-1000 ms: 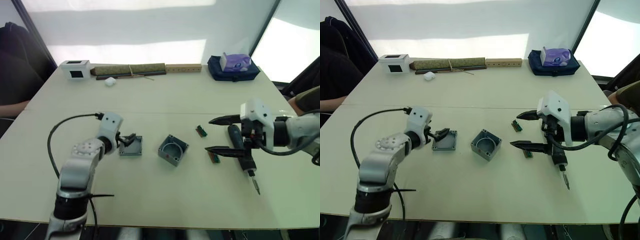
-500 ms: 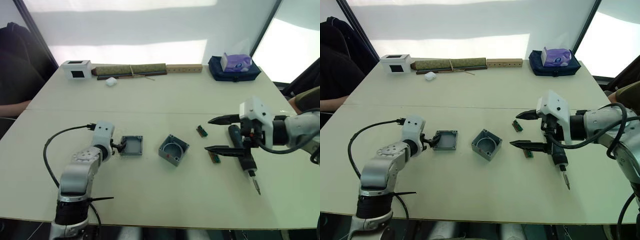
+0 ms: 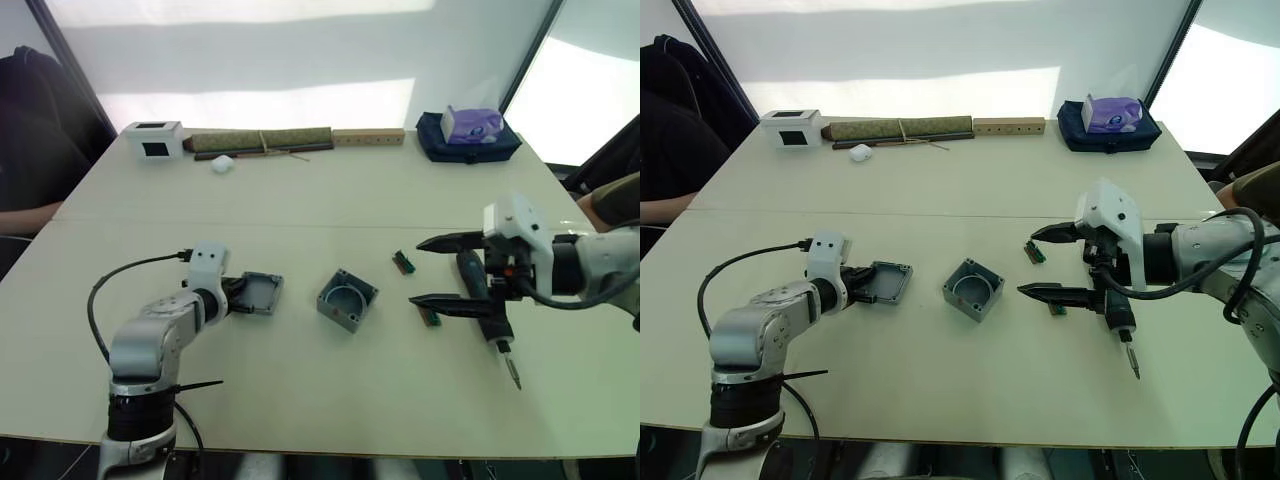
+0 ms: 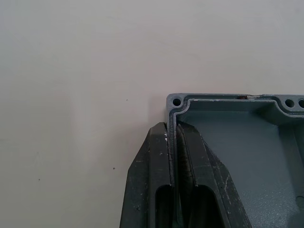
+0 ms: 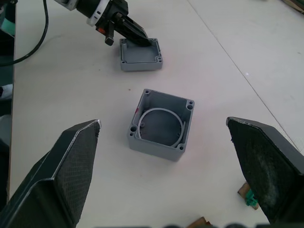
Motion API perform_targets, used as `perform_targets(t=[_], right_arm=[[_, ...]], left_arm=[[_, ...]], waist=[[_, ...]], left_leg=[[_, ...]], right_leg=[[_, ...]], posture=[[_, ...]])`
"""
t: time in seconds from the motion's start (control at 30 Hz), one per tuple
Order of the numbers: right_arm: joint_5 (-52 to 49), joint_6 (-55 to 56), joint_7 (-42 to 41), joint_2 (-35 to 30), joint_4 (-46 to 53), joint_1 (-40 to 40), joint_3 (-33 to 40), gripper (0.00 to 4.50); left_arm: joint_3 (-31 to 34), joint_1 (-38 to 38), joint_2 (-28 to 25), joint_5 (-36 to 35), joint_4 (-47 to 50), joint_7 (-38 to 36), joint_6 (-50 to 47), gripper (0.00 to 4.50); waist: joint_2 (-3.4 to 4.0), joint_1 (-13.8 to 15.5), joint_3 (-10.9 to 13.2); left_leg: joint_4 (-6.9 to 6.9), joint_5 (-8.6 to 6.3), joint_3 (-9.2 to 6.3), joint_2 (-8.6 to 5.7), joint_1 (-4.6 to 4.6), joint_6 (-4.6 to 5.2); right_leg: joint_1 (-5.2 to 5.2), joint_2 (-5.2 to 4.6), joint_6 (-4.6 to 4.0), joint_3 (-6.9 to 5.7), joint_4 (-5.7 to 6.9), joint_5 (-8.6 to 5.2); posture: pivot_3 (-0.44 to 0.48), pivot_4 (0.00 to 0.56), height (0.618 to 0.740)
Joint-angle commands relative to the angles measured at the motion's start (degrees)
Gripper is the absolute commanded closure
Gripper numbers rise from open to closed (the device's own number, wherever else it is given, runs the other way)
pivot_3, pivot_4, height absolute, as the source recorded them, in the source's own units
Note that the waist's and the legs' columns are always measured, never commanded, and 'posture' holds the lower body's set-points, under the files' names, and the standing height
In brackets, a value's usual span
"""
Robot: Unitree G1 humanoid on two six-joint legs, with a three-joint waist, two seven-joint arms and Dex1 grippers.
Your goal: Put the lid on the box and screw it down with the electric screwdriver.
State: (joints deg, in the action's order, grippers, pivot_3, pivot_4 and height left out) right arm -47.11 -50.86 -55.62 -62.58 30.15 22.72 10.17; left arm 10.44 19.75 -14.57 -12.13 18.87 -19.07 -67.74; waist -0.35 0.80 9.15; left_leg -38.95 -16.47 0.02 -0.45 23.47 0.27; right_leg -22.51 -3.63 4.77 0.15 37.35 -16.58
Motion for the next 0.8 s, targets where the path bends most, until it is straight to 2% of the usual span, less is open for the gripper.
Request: perform_targets(t=[0.03,0.07,0.17,0.3,0.5,0.63,0.8], right_arm=[[-8.21,-6.31,6.93,4.38,0.36,3.07,3.25,0.0],[-9.3,-7.47,8.01,4.98,0.39,3.41,3.44,0.0],[-15.37,-13.31,18.25,10.88,-0.87,4.98,3.81,0.0],[-27.8,-17.56,38.66,22.05,-4.51,4.53,5.23,0.0],[-45.63,-13.41,60.27,28.53,-7.85,3.94,4.09,0.0],[-51.86,-9.94,67.29,29.09,-6.98,3.89,1.38,0.0],[-54.33,-6.45,71.2,28.88,-6.29,3.77,-1.44,0.0]], left_arm=[[1.62,7.19,1.83,-5.6,0.59,-4.65,12.09,4.44],[1.61,7.65,1.77,-6.05,0.13,-5.04,13.09,4.44],[-1.94,10.79,0.61,-6.89,-2.16,-10.42,21.81,4.44],[-4.39,16.51,4.23,-7.78,-8.18,-11.37,29.23,4.44],[-8.76,17.56,4.33,-7.77,-11.66,-14.54,34.94,4.44],[-10.58,17.26,4.35,-8.01,-12.28,-15.33,36.24,4.44],[-11.63,17.14,4.79,-8.15,-12.22,-14.91,36.88,4.44]], waist=[[-0.18,0.25,0.1],[-0.17,0.28,0.1],[-0.15,-0.16,0.08],[-0.13,-0.06,0.08],[-0.1,-0.13,0.09],[-0.1,-0.22,0.09],[-0.1,-0.22,0.09]], left_leg=[[-0.01,0.03,-0.03,0.0,0.12,-0.06],[-0.03,0.07,-0.06,0.0,0.29,-0.12],[-0.05,0.09,-0.05,-0.01,0.51,-0.15],[0.04,0.1,-0.02,-0.03,0.74,-0.15],[-0.02,0.18,-0.03,-0.06,0.95,-0.21],[-0.04,0.19,-0.03,-0.06,0.95,-0.18],[-0.05,0.23,-0.03,-0.06,0.94,-0.11]], right_leg=[[-0.1,0.0,-0.07,-0.03,0.0,0.04],[-0.23,0.0,-0.11,-0.06,-0.02,0.07],[-0.35,-0.01,0.07,-0.06,-0.2,0.21],[-0.64,-0.01,0.12,-0.09,-0.18,0.23],[-0.85,0.05,0.18,-0.12,-0.03,0.27],[-0.84,0.12,0.18,-0.14,-0.01,0.27],[-0.84,0.18,0.2,-0.15,0.02,0.27]], posture=[[0.0,0.15,0.74],[0.0,0.15,0.74],[0.0,0.15,0.74],[0.0,0.15,0.74],[0.0,0.15,0.74],[0.0,0.15,0.74],[0.0,0.15,0.74]])
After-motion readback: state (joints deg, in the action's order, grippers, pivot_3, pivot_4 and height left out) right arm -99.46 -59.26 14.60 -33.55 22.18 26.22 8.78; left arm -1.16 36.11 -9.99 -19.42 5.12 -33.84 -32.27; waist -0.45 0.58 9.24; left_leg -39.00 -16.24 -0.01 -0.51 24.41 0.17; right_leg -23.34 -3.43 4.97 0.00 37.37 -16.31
